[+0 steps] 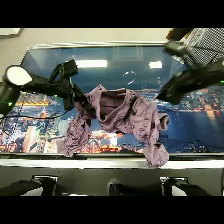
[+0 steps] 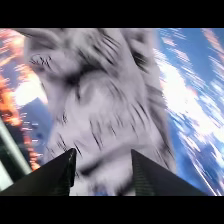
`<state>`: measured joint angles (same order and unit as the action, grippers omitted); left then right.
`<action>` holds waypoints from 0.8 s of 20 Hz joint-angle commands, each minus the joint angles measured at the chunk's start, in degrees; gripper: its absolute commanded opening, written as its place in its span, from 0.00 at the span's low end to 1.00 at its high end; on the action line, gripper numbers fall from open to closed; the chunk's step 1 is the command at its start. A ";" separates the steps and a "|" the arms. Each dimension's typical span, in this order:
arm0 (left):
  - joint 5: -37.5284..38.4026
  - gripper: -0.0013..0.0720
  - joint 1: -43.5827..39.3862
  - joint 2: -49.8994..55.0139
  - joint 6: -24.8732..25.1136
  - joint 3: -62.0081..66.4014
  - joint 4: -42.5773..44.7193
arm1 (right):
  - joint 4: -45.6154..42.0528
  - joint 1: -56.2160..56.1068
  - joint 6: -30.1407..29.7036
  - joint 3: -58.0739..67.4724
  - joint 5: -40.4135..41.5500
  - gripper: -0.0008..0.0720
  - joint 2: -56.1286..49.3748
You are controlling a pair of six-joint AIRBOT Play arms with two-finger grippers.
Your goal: Fold the clothes and pants, and hang the long-sleeved shirts on hangers.
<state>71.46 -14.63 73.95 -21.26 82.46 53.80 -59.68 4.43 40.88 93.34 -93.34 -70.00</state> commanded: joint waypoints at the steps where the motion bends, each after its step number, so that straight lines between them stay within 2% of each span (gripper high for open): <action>1: 0.07 0.05 -0.55 -4.92 -0.87 0.07 -0.07 | 1.79 9.46 -0.83 -0.04 0.22 0.68 1.44; 5: 0.07 0.05 -0.87 -9.14 -2.82 0.07 -0.07 | 1.95 9.64 -4.04 -0.04 0.48 0.71 -1.53; 8: 0.07 0.05 -0.81 -11.02 -2.82 0.07 -0.09 | 6.14 8.59 -4.57 -0.04 0.50 0.71 -6.45; 12: 0.04 0.05 -0.81 -10.86 -2.82 0.04 -0.09 | 9.55 4.24 -9.01 -0.04 0.79 0.71 -12.33; 16: 0.04 0.05 -0.81 -10.93 -2.82 0.04 -0.09 | 9.62 0.13 -9.22 -0.04 2.84 0.71 -16.50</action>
<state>71.61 -15.42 63.20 -24.01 82.46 53.74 -50.98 7.14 32.75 93.32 -91.92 -83.50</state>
